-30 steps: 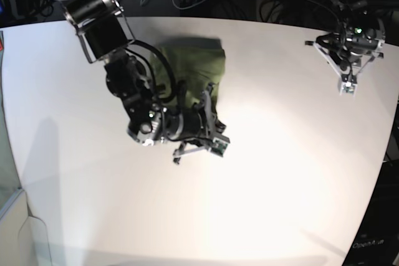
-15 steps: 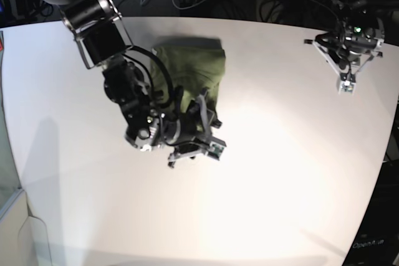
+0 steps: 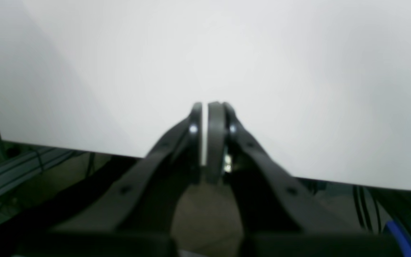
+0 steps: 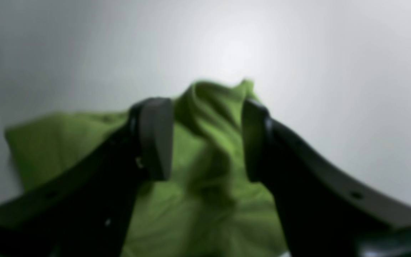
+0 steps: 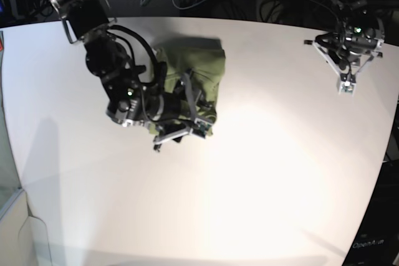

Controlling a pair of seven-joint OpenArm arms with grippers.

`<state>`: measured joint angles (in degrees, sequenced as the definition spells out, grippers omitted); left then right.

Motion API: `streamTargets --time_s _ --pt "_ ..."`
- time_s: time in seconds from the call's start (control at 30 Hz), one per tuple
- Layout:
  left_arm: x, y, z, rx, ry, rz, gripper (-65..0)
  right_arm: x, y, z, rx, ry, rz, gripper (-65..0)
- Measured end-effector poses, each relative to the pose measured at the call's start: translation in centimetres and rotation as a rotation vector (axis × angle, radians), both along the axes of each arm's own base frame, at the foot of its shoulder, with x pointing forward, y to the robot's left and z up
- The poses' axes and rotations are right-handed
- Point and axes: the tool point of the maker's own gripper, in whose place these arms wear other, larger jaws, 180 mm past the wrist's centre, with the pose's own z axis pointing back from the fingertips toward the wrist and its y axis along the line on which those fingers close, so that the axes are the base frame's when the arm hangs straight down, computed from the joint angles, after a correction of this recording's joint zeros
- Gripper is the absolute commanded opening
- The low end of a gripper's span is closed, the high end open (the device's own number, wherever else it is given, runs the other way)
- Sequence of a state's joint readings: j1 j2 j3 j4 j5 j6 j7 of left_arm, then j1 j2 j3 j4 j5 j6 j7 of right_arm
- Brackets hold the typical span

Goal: Fold the T-shirt properly
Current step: 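Smooth the bundle's top with the right gripper, sliding toward the collar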

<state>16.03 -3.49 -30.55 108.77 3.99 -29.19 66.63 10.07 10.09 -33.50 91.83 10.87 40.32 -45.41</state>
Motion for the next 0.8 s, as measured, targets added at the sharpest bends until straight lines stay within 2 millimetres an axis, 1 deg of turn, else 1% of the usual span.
streamTargets --time_s 0.1,0.13,0.2,0.4,0.5,0.57,0.6,0.67,0.8 --pt "-0.1 0.0 0.0 0.0 0.001 0.0 -62.8 -0.6 -1.6 -1.1 -0.036 0.016 -0.008 -58.8" --pt "-0.1 0.0 0.0 0.0 0.002 0.0 -62.8 -0.6 -1.8 -1.2 -0.04 0.019 -0.008 -61.7" --pt "-0.2 -0.3 -0.2 -0.009 0.004 0.004 -62.8 -0.6 -2.1 -1.2 -0.043 0.017 -0.009 -64.6" --pt "-0.3 -1.0 -0.5 -0.026 0.006 0.006 -62.8 -0.6 -2.3 -1.3 -0.044 0.018 -0.009 -64.9" --pt "-0.5 -1.1 -0.6 -0.03 0.011 0.008 -62.8 -0.1 -1.6 -1.2 0.02 0.013 -0.008 -64.9" --pt "-1.0 -1.1 -0.8 -0.03 0.018 0.008 -62.8 -0.1 -1.8 -2.6 0.033 0.048 -0.019 -64.9" --pt "-1.4 -1.1 -1.0 -0.029 0.029 0.008 -62.8 -0.3 -2.2 -3.7 0.02 0.076 -0.03 -64.9" --pt "-1.8 -0.8 -1.1 -0.021 0.043 0.01 -62.8 -0.7 -2.2 -5.0 0.05 0.109 -0.04 -64.9" --pt "-1.6 -0.7 -1.0 -0.018 0.036 0.01 -62.8 0.1 -1.6 -5.5 0.097 0.125 -0.056 -64.9"
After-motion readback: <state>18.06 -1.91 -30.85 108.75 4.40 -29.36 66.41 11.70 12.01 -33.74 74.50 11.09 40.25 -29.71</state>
